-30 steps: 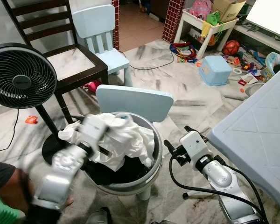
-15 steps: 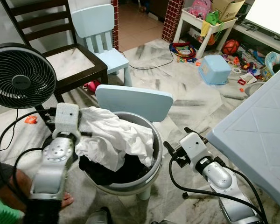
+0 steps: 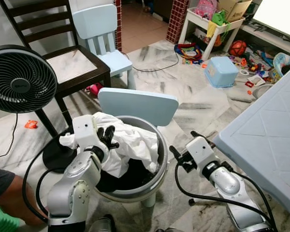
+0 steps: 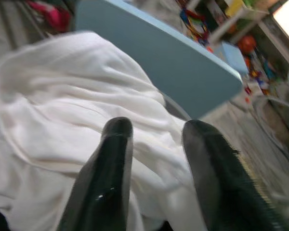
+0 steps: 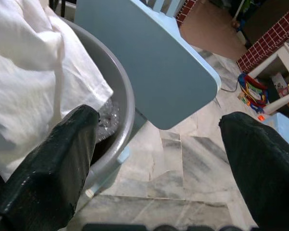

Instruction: Hang hanger

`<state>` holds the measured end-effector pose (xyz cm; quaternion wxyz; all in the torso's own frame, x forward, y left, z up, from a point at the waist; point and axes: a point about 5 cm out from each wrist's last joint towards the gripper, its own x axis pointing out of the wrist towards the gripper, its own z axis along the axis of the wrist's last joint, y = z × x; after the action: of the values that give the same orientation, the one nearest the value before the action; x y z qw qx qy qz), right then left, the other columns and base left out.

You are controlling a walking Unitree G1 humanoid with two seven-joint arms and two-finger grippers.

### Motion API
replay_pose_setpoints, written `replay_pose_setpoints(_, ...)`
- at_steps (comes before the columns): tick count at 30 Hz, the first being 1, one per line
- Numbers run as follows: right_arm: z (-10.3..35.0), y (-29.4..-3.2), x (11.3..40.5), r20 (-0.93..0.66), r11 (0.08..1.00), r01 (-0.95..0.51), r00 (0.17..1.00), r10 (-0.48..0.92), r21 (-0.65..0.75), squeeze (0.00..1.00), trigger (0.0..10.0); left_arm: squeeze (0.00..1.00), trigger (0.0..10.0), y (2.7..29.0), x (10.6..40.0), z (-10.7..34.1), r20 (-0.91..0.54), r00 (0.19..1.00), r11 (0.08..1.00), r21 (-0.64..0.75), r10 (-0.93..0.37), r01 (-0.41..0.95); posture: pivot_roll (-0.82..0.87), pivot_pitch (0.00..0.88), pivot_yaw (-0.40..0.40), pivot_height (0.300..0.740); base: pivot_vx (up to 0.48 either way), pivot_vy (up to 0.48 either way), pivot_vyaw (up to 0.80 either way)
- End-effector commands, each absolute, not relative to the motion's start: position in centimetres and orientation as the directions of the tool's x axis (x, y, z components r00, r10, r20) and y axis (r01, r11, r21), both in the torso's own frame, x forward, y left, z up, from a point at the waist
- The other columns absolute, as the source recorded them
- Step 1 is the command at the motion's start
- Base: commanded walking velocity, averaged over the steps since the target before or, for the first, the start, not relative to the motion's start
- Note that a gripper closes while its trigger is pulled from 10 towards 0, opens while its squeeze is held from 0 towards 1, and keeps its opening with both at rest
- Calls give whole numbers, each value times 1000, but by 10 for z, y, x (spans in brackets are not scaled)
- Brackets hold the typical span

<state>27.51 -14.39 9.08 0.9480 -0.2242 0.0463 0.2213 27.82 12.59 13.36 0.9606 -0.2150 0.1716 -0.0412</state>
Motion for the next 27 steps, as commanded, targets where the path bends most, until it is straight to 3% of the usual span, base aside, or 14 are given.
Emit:
replay_pose_setpoints(1,91,-146,276,-189,799,-437,899,394,-413,0,10000,1000,10000,84,269,126,-368,885,823,-567,-286,30,29,119,-67,740,0,0,0)
replay_pose_setpoints(7,92,-150,277,-189,801,-429,903,385,-417,0,10000,1000,10000,92,255,118,-393,856,830,-553,-336,73,32,120,-67,740,0,0,0)
replay_pose_setpoints(13,90,-142,280,-187,796,-446,895,405,-409,0,10000,1000,10000,105,240,130,-325,857,892,-353,-399,282,65,121,-75,740,0,0,0)
replay_pose_setpoints(17,89,-138,282,-188,794,-453,891,413,-405,0,10000,1000,10000,115,230,124,-368,851,914,-302,-374,270,94,121,-79,740,0,0,0)
replay_pose_setpoints(22,88,-134,288,-186,790,-464,885,426,-402,0,10000,1000,10000,137,221,108,-412,879,961,-232,-240,153,118,117,-82,740,0,0,0)
replay_pose_setpoints(27,89,-132,292,-181,787,-468,883,432,-402,0,10000,1000,10000,142,218,98,-447,868,963,-243,-218,117,124,114,-81,740,0,0,0)
